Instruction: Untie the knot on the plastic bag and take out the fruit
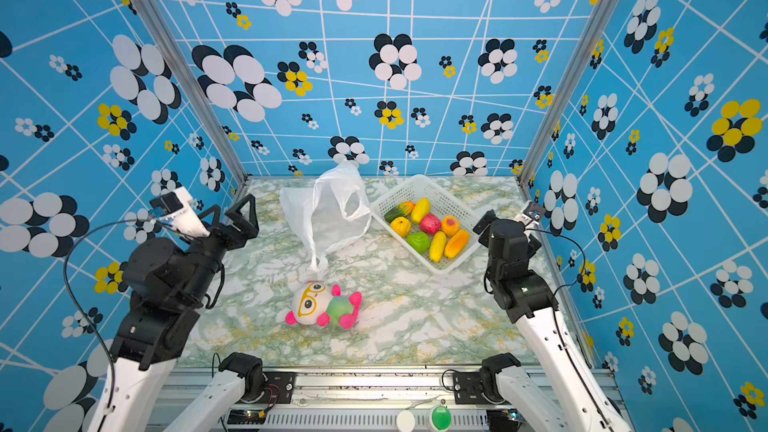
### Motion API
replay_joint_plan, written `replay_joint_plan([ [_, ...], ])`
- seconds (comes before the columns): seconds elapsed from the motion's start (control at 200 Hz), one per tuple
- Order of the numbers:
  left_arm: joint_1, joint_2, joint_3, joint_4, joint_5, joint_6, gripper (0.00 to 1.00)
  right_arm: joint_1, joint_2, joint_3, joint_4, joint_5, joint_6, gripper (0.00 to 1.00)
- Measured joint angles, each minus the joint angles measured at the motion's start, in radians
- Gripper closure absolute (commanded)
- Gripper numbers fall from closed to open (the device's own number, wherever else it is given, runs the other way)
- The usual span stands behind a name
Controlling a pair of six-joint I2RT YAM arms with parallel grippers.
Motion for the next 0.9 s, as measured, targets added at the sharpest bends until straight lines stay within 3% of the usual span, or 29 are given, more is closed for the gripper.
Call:
replay_joint_plan([
  [0.095,0.004,-0.135,-0.204,0.044,-0.074,0.033,0.01,-0.078,-0.029,-0.060,0.012,-0.020,-0.031,0.01],
  [0.2,0.026,-0.142,-0.307,0.079,-0.181,0.071,0.01,-0.167,0.008,-0.126,0.027,-0.068,-0.055,0.01],
  [0.345,0.081,0.037,-0.392,0.211,-0.290,0.125,0.01,-0.253,0.121,-0.190,0.073,-0.069,-0.051,0.01],
  [0.53,0.109,0.271,-0.554,0.343,-0.385,0.195,0.01,-0.280,0.221,-0.272,0.186,-0.056,-0.039,0.01],
  [0.73,0.180,0.344,-0.636,0.493,-0.400,0.193,0.01,-0.280,0.425,-0.286,0.364,-0.046,-0.041,0.01],
  [0.9,0.229,0.468,-0.657,0.666,-0.371,0.181,0.01,-0.280,0.515,-0.367,0.555,-0.057,-0.074,0.01],
])
